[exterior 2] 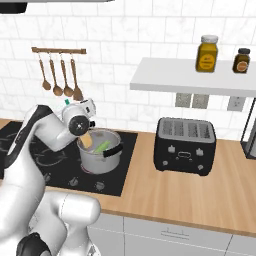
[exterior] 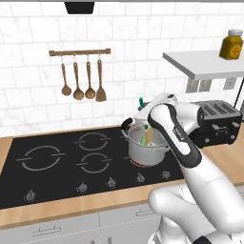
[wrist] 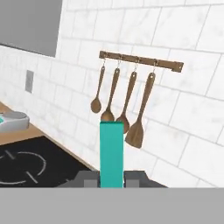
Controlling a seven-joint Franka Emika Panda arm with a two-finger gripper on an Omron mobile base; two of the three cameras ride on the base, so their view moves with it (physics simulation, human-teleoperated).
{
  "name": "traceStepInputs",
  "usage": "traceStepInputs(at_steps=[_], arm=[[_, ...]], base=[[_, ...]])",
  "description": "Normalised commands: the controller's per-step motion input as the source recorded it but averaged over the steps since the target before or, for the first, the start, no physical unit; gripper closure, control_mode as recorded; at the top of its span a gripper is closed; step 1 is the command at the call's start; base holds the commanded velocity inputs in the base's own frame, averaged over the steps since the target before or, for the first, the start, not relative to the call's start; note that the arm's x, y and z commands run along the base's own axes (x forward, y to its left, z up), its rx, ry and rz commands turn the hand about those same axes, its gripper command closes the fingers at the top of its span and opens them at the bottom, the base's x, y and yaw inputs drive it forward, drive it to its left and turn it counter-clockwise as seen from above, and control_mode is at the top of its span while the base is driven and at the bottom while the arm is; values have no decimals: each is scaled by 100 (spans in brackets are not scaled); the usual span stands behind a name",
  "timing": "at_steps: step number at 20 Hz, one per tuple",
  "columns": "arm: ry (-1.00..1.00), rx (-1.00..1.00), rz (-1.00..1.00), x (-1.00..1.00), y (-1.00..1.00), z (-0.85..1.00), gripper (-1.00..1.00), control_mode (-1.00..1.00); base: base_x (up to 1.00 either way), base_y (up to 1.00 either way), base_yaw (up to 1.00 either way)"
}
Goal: Put the corn and garlic in the pot. Retrieve the spatula and lightly stir the vegetables in the pot.
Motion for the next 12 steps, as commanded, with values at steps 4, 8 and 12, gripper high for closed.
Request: traceStepInputs(at_steps=[4, 8, 12], arm=[[0, 1, -9, 1, 0, 92, 100, -100], [4, 0, -15, -49, -20, 54, 100, -100], [14, 0, -16, -61, -30, -15, 100, -100]], base=[[0, 0, 0], [0, 0, 0], [0, 0, 0]])
